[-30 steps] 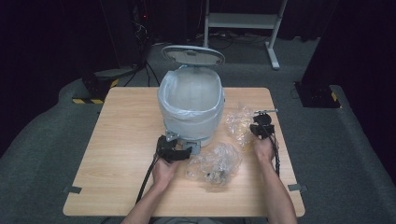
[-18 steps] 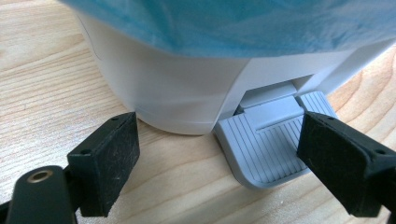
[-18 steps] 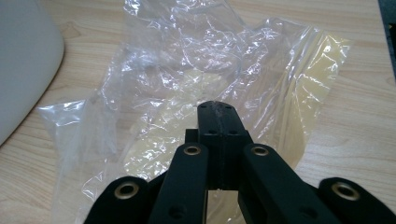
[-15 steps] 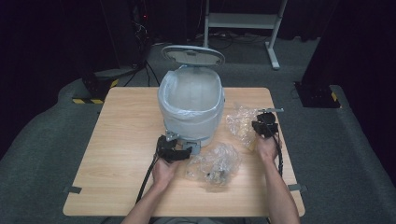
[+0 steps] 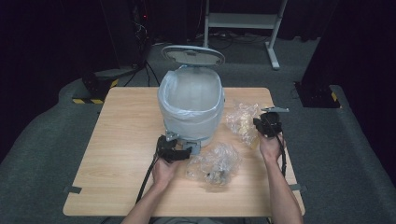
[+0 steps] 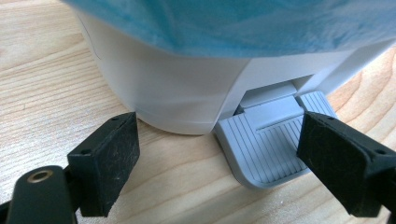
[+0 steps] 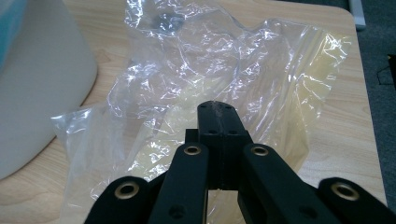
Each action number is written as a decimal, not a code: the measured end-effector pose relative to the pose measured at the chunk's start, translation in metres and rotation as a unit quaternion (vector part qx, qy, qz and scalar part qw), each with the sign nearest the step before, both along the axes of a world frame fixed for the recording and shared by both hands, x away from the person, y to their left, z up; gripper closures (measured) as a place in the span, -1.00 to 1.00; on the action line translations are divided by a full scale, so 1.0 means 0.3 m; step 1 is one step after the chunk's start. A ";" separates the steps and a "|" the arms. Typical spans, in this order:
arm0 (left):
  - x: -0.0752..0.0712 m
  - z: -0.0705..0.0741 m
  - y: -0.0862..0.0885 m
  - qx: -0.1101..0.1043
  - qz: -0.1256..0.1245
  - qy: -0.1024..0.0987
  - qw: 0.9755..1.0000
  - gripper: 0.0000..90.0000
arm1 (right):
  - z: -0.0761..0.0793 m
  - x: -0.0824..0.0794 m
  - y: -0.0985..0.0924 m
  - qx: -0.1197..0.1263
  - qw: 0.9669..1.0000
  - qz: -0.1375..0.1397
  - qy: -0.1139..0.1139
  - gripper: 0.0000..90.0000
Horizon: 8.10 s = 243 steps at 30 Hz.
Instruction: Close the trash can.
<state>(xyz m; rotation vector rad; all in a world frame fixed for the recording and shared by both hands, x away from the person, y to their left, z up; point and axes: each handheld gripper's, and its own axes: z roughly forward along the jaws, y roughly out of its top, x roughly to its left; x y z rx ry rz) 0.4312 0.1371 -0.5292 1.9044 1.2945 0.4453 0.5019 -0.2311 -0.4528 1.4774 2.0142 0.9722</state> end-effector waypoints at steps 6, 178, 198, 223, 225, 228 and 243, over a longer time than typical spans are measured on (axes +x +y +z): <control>0.000 0.000 0.000 0.000 0.000 0.000 1.000 -0.71 | 0.032 -0.026 -0.016 0.006 1.000 0.008 -0.008 1.00; 0.001 0.000 0.001 -0.002 0.000 0.002 1.000 -0.71 | 0.481 0.026 0.543 -0.004 0.968 0.242 -0.065 0.42; 0.001 0.000 0.001 -0.001 0.000 0.001 1.000 -0.70 | 0.601 0.024 0.511 0.042 0.968 0.186 -0.162 0.51; 0.001 0.000 0.001 -0.003 0.001 0.002 1.000 -0.70 | 0.536 0.078 0.523 -0.001 0.978 0.168 -0.125 0.54; 0.001 0.000 0.001 -0.002 0.001 0.002 1.000 -0.70 | 0.542 0.077 0.514 0.002 0.977 0.163 -0.137 0.52; 0.001 0.000 0.001 -0.001 0.000 0.001 1.000 -0.70 | 0.555 0.077 0.514 0.008 0.975 0.155 -0.160 0.49; 0.001 0.000 0.001 -0.004 0.001 0.002 1.000 -0.70 | 0.458 0.168 0.559 -0.038 0.982 0.177 -0.056 0.42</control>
